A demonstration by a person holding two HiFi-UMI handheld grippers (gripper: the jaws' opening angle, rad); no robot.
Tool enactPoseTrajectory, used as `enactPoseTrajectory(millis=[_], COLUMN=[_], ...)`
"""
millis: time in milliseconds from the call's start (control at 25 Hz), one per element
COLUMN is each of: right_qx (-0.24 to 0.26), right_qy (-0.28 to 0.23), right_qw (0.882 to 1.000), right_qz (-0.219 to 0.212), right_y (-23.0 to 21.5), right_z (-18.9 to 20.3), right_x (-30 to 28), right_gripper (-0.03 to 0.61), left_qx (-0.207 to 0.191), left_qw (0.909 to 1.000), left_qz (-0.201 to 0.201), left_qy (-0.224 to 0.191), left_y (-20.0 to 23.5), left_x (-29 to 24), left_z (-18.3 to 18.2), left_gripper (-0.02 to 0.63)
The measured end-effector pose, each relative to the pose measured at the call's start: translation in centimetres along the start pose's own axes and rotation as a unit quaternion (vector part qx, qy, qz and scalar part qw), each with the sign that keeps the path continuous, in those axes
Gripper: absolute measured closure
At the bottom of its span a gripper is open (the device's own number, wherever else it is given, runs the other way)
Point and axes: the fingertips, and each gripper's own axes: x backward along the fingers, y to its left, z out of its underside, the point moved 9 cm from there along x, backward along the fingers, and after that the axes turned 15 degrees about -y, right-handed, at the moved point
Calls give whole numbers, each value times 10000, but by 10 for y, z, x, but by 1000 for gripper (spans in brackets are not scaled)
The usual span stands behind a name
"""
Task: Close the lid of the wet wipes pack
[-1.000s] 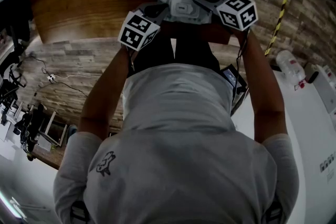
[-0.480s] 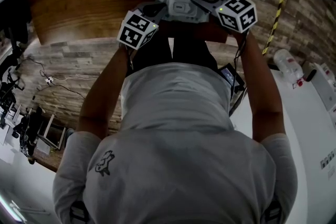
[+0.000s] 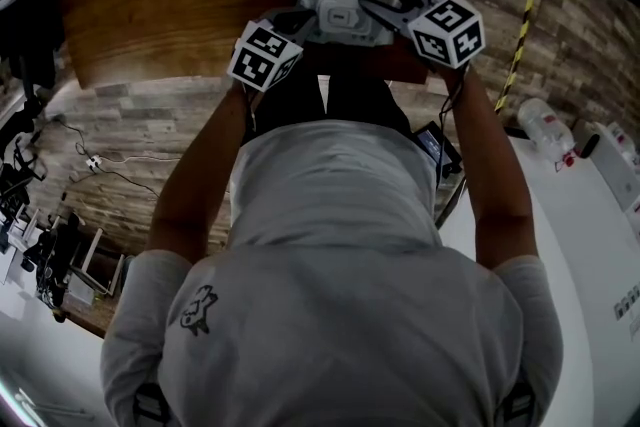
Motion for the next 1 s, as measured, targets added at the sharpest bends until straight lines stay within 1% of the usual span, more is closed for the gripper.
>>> enactPoseTrajectory(millis=[320,640,1000], right_qx=[-42,-35,-172], right_qy=[-63,9,7], right_qw=[10000,9999,9997], right_qz=[-45,-112,-191], right_y=[8,21,26], right_z=[-2,-1,5], right_x=[6,5,7], right_gripper=[367,367,367], left_qx=[-37,-87,-96], left_qw=[10000,9999,9999], left_qz=[32,79,103], left_qy=[19,56,68], left_y=[-1,0,0], left_x=[-2,-2,-3], left_z=[-1,-1,-1], left_gripper=[601,601,601])
